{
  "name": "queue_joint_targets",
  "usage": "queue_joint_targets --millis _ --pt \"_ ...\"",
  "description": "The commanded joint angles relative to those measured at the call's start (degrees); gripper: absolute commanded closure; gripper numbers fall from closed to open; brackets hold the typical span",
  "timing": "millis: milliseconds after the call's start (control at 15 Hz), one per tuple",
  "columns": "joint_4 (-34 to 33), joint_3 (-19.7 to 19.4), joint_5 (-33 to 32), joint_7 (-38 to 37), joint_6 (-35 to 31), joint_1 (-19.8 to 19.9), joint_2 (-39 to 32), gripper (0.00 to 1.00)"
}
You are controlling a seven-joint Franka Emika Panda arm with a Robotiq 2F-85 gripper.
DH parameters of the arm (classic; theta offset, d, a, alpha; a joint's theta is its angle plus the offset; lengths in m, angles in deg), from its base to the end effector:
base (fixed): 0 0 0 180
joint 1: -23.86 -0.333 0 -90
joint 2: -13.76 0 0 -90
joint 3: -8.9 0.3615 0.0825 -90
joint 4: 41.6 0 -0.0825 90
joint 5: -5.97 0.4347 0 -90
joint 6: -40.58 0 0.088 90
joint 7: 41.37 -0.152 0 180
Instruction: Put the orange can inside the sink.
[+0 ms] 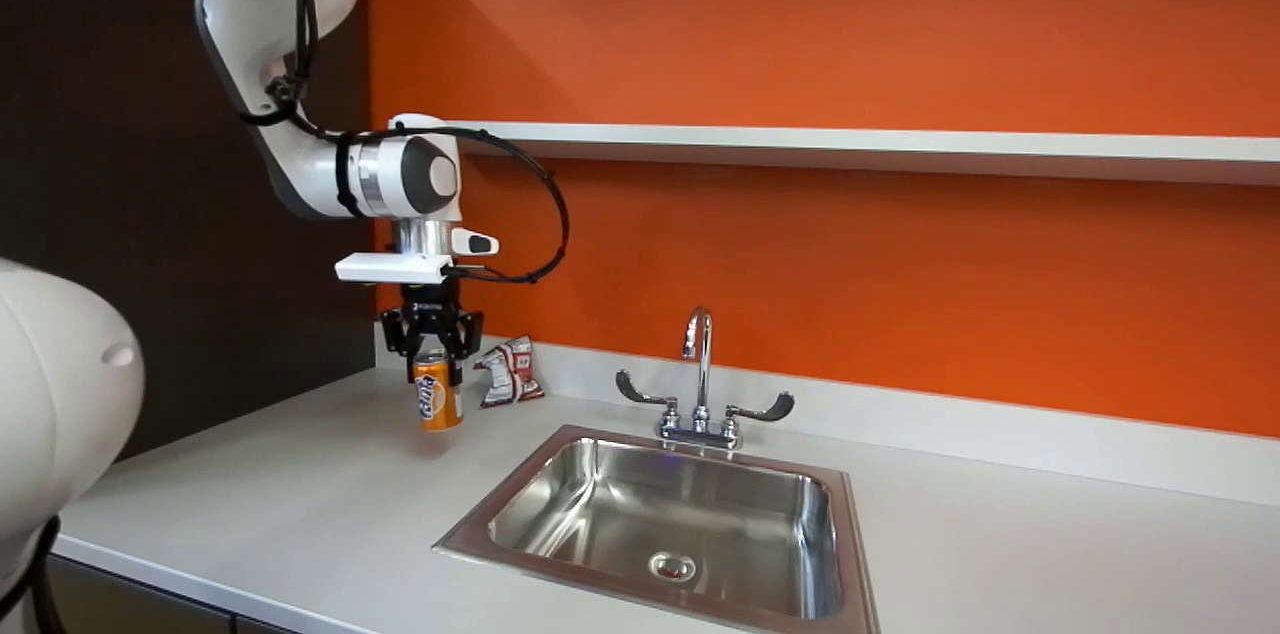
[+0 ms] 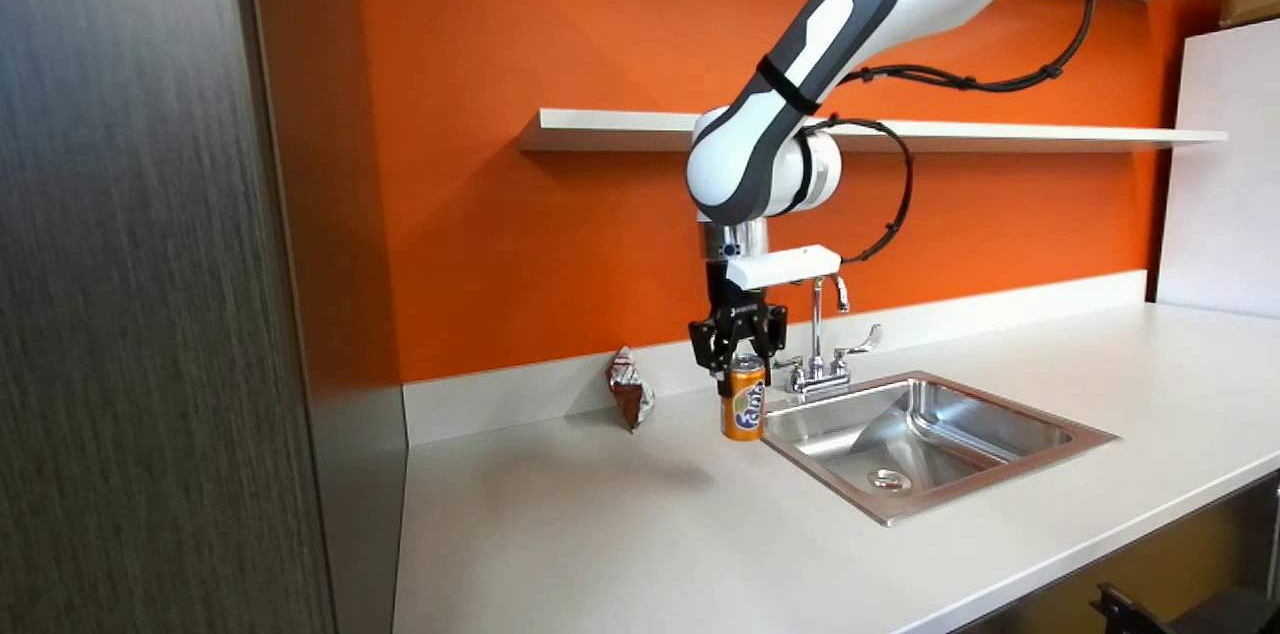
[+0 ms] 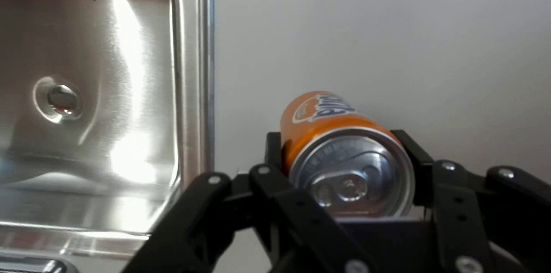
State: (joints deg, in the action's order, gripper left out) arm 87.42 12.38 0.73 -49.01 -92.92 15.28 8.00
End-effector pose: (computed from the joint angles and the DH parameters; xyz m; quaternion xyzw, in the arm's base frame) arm 0.5581 0.1147 0.2831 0.9970 0.0702 -0.0057 0.0312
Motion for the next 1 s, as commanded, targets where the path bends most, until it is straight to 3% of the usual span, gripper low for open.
queue_joint_targets --millis 0,533,933 --pt "4.17 -1.3 0.1 -2.24 -0.52 2.73 4.84 0.62" --pt "10.15 -5.47 0.76 -4.26 -2.8 8.05 8.9 0.62" --pt "11.65 -8.06 1.4 -4.59 -6.14 11.27 7.57 0.62"
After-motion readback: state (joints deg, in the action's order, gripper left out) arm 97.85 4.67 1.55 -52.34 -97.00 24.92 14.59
